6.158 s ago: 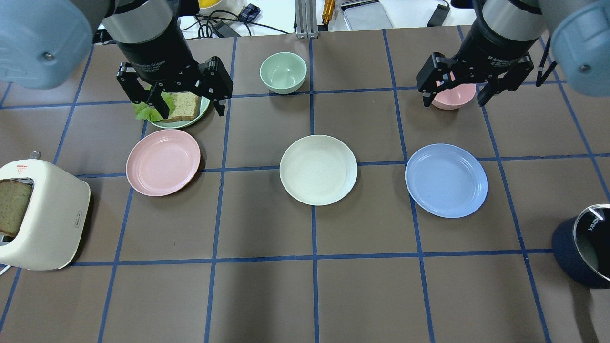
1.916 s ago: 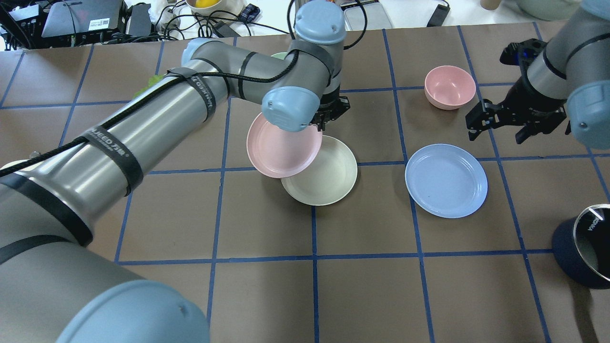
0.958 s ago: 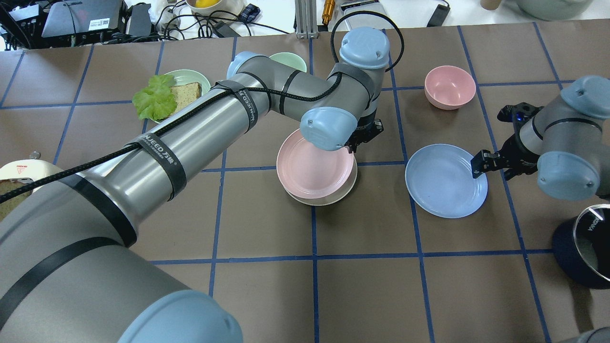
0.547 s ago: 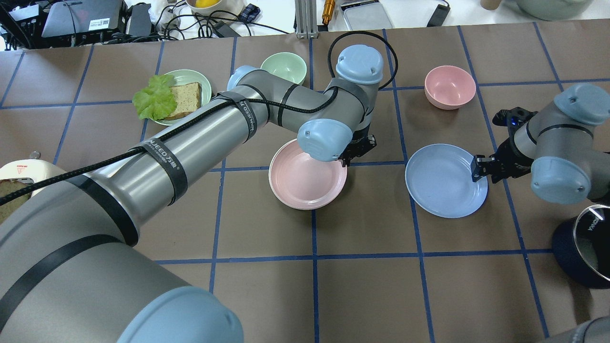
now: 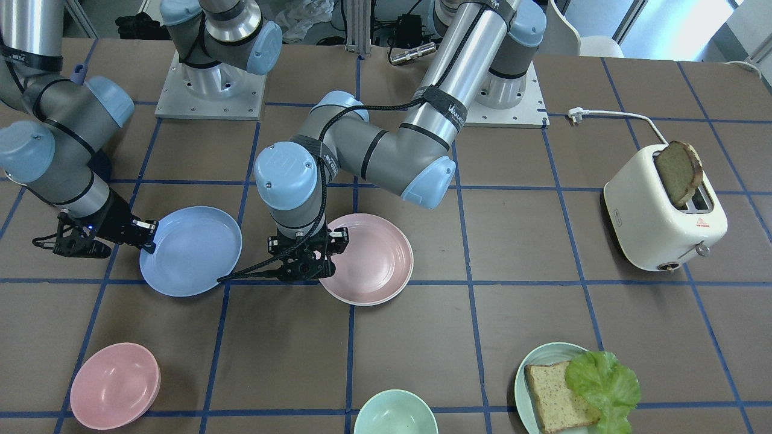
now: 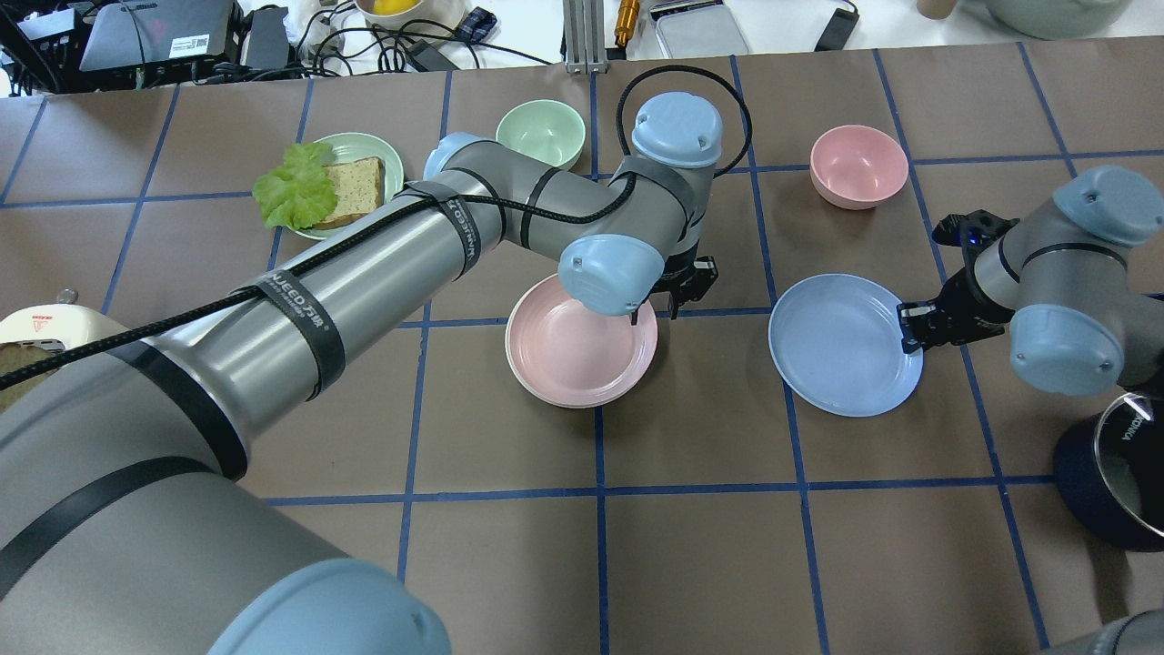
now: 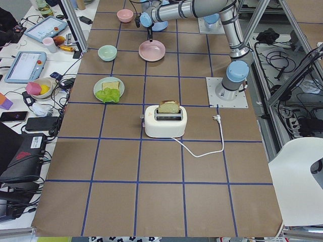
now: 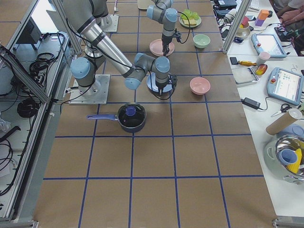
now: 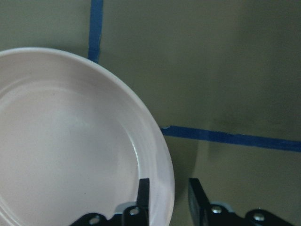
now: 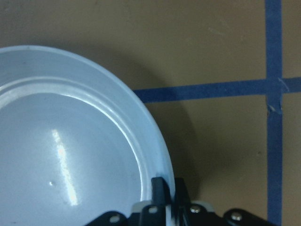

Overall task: Stack three plates with pink and blue
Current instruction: 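Open the left gripper and raise it away while the right gripper grasps the blue plate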

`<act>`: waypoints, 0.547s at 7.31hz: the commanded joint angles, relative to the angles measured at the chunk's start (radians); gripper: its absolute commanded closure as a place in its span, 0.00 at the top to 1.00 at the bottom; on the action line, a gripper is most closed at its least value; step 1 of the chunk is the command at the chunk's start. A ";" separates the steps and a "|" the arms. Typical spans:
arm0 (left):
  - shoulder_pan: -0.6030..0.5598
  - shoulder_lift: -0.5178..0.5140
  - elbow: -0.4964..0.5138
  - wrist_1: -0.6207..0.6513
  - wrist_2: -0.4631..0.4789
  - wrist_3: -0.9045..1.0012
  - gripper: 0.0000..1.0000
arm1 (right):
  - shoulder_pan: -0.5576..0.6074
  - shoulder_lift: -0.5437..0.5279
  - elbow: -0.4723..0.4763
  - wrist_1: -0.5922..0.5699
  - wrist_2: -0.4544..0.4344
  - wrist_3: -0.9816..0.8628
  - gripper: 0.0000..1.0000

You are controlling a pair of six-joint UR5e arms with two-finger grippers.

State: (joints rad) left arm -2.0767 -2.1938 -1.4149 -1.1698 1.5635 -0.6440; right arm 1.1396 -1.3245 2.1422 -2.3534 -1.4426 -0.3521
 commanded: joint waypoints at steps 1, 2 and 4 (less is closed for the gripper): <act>0.029 0.040 0.019 0.002 0.019 0.029 1.00 | 0.006 -0.050 -0.033 0.081 0.005 0.022 0.00; 0.058 0.077 0.023 -0.022 0.009 0.082 1.00 | 0.018 -0.061 -0.089 0.136 0.005 0.034 0.00; 0.153 0.168 0.025 -0.142 -0.038 0.267 1.00 | 0.066 -0.064 -0.143 0.186 -0.005 0.065 0.00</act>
State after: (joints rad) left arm -1.9865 -2.0849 -1.3915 -1.2336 1.5557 -0.4907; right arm 1.1781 -1.3847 2.0337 -2.1959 -1.4426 -0.3091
